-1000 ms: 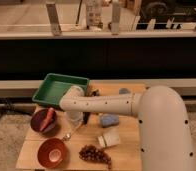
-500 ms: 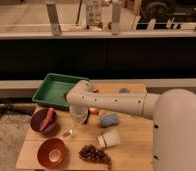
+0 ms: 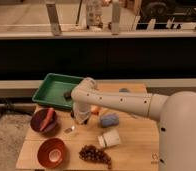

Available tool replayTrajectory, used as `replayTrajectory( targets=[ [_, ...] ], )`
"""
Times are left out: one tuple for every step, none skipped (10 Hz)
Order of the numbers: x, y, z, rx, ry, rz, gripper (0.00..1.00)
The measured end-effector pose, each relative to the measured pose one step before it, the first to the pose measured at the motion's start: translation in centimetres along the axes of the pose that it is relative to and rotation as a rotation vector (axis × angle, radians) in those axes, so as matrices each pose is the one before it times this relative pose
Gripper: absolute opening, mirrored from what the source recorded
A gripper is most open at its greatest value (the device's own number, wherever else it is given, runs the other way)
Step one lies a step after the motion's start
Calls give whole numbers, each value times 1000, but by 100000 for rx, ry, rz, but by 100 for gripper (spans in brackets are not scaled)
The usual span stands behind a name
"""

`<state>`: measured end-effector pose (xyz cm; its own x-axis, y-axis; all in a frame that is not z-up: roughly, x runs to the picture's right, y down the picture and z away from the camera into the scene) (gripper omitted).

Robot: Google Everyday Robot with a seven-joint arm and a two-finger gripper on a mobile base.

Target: Place fork in metal cup

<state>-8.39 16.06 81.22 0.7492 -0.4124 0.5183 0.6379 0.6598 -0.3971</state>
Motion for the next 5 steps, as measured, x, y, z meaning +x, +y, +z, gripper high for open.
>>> replayTrajectory(
  targets=[
    [259,82,-107,424,428,647,0],
    [187,27,-49,299,263,475,0],
    [247,-94,-72,489,242,678,0],
    [554,-44,-121,546,261,1208,0],
    [497,-30,-117,550,141,1073,0]
  ],
)
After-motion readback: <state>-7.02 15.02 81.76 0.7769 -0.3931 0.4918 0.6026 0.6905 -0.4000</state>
